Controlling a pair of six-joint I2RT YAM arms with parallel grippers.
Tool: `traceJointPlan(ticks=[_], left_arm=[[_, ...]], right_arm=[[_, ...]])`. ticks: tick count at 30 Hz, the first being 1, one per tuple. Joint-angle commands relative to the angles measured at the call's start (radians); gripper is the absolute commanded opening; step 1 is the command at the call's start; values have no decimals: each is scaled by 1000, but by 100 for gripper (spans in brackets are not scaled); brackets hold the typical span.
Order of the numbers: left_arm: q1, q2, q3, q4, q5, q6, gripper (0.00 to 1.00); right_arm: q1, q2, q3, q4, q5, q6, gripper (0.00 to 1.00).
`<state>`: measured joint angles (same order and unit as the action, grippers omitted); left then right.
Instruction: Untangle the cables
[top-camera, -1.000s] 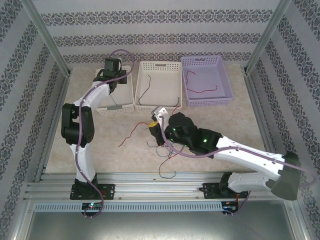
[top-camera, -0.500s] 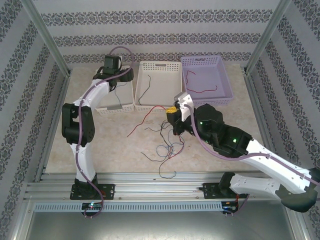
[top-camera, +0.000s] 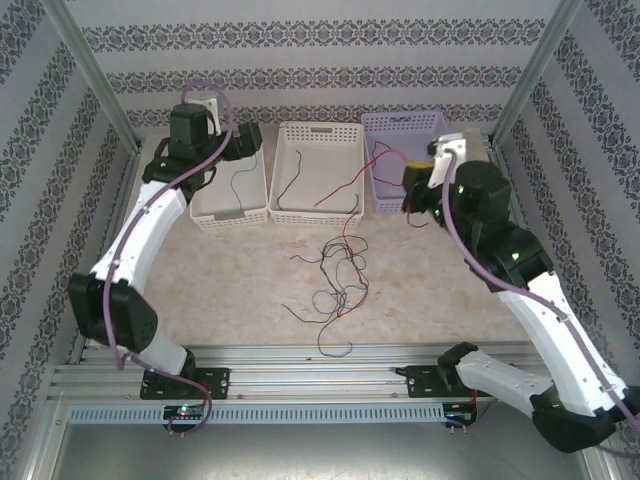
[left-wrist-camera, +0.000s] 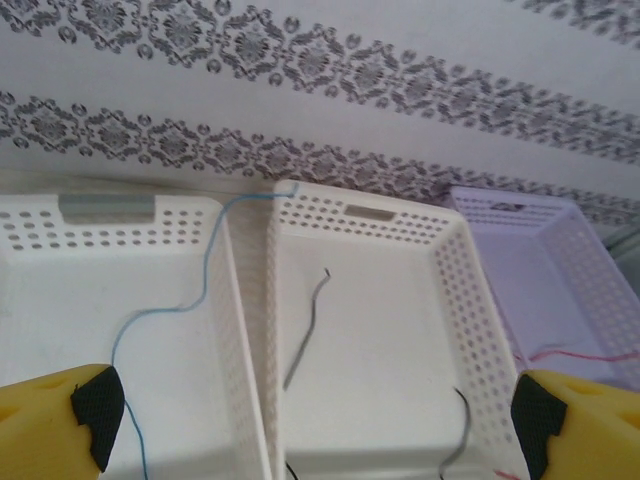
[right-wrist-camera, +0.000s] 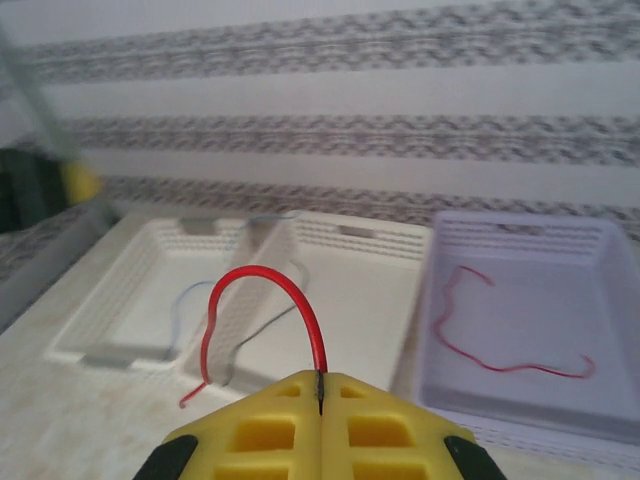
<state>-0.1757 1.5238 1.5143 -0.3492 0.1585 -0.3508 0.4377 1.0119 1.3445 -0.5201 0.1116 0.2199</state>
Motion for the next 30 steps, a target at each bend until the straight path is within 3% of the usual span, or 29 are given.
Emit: traceJointPlan(ticks=[1,5,10,13,21,30], left_arm=[[-44,-91,-101,-45,21,-51,100],[-72,-218,-224,-53,16,-55,100],[-88,-351,-380,-42,1,-34,100],[-99,-399,-442,-8,-20,-18,100],[-101,-392,-467,17,-13,-17,100],[-97,-332,-443,-6,-55,-49,100]], right_arm=[[-155,68,29,-8,-111,88,0],[-302,210,80,21,-182,166,0],[-369,372,153,80,-171,203,0],[-390,488,236,66,-103,185,0],[-407,742,398,34,7,142,0],[-407,996,556,-35,35,118,0]])
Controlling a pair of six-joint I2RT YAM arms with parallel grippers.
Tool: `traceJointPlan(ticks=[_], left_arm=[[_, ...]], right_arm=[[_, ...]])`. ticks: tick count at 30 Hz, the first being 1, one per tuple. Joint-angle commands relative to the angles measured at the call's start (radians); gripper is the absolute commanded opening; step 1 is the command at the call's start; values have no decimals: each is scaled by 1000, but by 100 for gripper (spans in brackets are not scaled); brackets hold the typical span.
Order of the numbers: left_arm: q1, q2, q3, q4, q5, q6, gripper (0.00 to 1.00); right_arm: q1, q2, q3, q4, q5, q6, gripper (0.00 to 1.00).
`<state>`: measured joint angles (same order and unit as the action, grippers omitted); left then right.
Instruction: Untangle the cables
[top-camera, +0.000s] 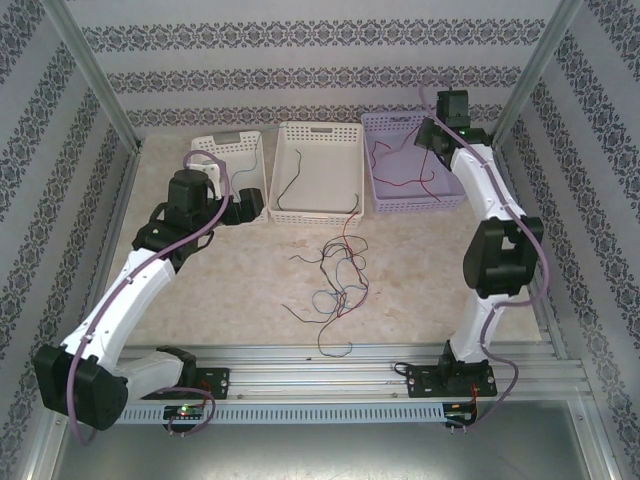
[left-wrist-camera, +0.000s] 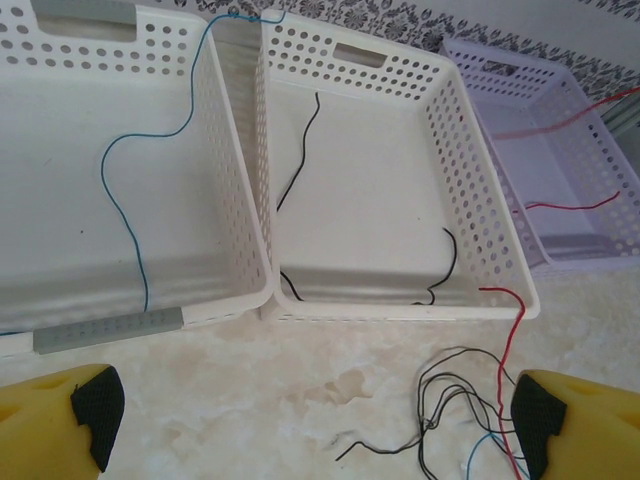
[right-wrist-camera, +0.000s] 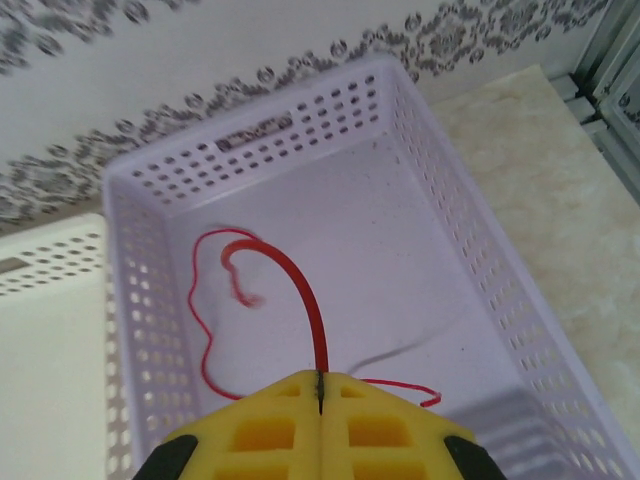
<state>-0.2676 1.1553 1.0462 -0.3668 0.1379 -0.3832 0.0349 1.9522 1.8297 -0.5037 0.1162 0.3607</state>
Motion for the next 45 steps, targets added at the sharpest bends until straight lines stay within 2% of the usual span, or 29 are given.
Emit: traceJointPlan(ticks=[1,4,5,9,10,12,15,21,23,27,34,40,45], left_arm=[[-3,57,41,-2,-39,-25,100],[19,141,127,-57,-44,-59,100],[30,176,163,-76,-38,-70,100],[53,339,319,-159,-81,-75,100],[53,385,359,-171,-102,-62,100],[60,477,432,-190,-134,-46,100],[88,624,539,-205,-127,-41,100],[133,867,729,-213,-114,-17,100],[149,932,789,-221,-113,-19,100],[174,1039,900,-239,-76,-26,98],[175,1186,1083,-290,-59,8,96],[176,1275,1173,-301,-67,8,90],[177,1302,1170,-228,-54,-14,84]], right_arm=[[-4,82,100,-71,26,-26,0],[-4,147,177,-138,-7,-23,0],[-3,155,185,-143,-14,-16,4],[1,131,139,-102,-32,4,45],[0,112,117,-80,-39,9,51],[3,72,79,-52,-43,25,59],[25,-9,25,-11,-32,34,65],[122,-252,-148,68,-18,27,68],[162,-367,-249,105,-29,50,69],[273,-605,-507,223,56,37,74],[372,-918,-795,185,79,72,74],[441,-1093,-871,105,90,50,75],[488,-1148,-871,61,96,34,75]])
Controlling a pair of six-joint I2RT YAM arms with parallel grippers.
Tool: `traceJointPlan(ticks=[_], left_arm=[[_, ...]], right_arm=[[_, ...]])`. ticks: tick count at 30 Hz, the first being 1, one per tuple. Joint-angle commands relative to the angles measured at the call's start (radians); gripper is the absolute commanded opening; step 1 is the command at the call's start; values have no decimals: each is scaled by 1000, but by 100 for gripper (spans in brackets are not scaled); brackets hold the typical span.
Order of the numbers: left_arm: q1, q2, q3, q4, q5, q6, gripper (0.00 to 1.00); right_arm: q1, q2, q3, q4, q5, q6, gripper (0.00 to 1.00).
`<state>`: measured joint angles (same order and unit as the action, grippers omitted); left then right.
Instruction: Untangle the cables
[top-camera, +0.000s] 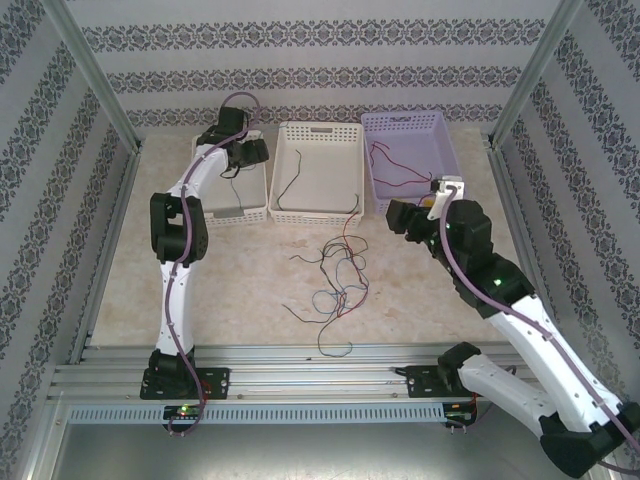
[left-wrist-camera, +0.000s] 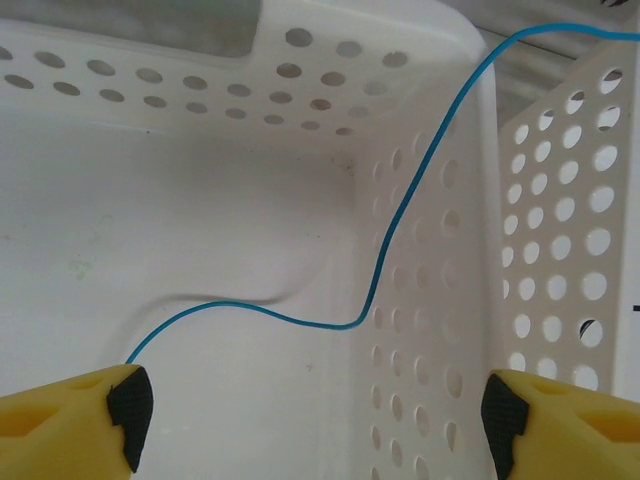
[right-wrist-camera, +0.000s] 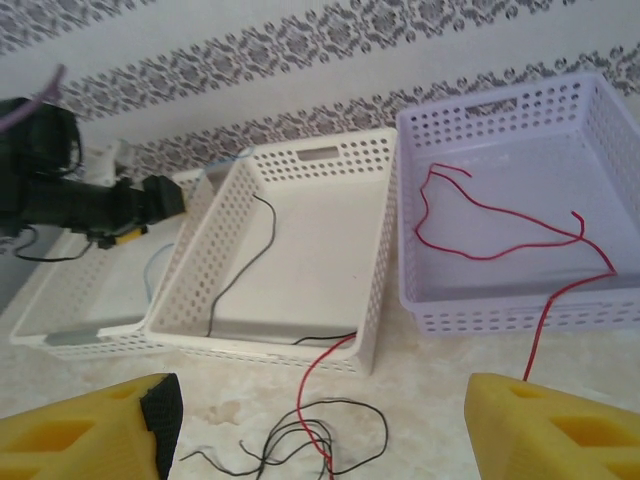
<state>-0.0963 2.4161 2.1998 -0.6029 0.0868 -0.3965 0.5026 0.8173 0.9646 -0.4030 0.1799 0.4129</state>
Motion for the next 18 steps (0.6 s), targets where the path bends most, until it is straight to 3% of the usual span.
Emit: traceJointPlan(ticks=[1,8,18], left_arm=[[7,44,12,27,4,-6,81],[14,11,-115,237,85,-59,65],[45,-55,-326,592,209,-138,66]], right_arm=[[30,-16,-5,-45,35,-21,75],[94,-30,-9,-51,62,-27,75],[191,-30,15,-62,113,-44,75]])
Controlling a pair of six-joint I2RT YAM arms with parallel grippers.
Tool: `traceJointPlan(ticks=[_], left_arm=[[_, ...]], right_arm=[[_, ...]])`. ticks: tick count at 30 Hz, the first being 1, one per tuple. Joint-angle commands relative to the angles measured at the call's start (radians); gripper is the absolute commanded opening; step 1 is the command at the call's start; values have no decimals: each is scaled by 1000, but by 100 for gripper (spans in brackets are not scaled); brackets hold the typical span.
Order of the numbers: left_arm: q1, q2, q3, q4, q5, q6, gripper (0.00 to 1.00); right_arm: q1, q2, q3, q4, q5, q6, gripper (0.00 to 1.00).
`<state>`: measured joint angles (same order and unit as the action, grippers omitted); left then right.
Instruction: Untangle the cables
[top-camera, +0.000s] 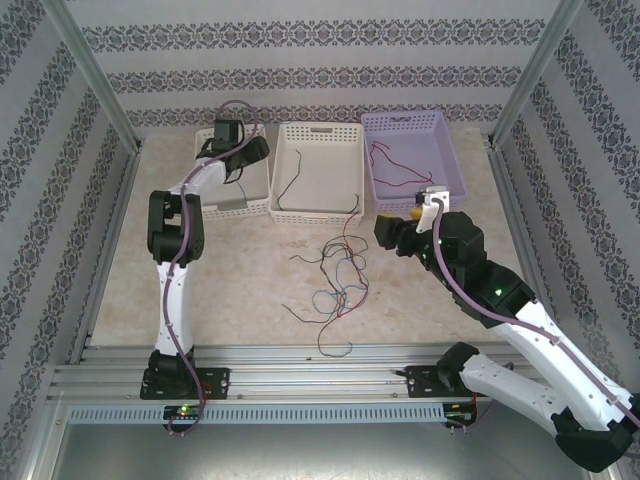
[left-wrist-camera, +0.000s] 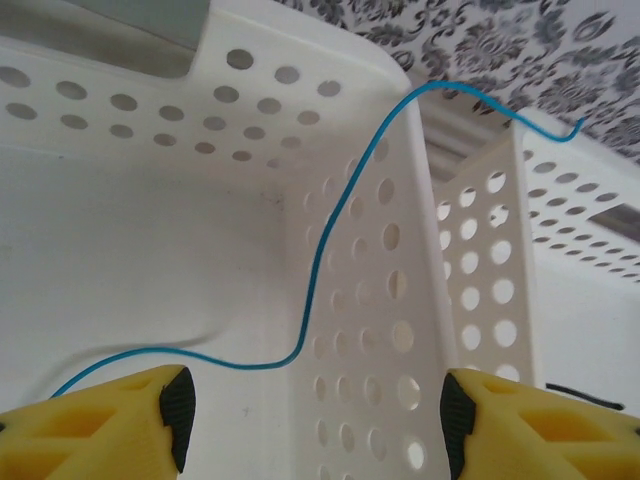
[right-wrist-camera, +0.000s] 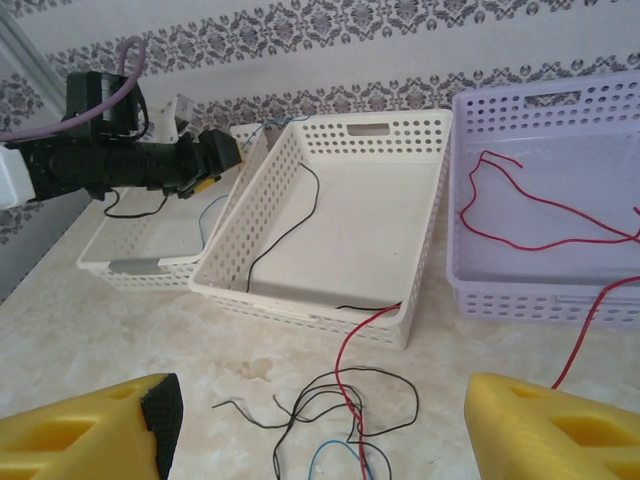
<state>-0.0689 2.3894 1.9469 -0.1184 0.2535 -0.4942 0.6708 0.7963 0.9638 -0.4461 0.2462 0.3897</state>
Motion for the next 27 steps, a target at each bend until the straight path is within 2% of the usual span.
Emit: traceJointPlan(ticks=[1,10,15,23,27], left_arm=[[21,-47,-114,166,50,-55,66],[62,-96,-305,501,111,-215,70],[69,-60,-240,419,97,-175,64],[67,-5,-123,304,104,-118,63],[66,18,-81,249,94,-84,56]], right_arm=[[30,-9,18,-20,52,-23,75],[64,13,24,6,62,-27,75],[73,32,25,15,60,-31,74],[85,52,18,35,66,-31,74],[92,63,17,44,67,-32,74]])
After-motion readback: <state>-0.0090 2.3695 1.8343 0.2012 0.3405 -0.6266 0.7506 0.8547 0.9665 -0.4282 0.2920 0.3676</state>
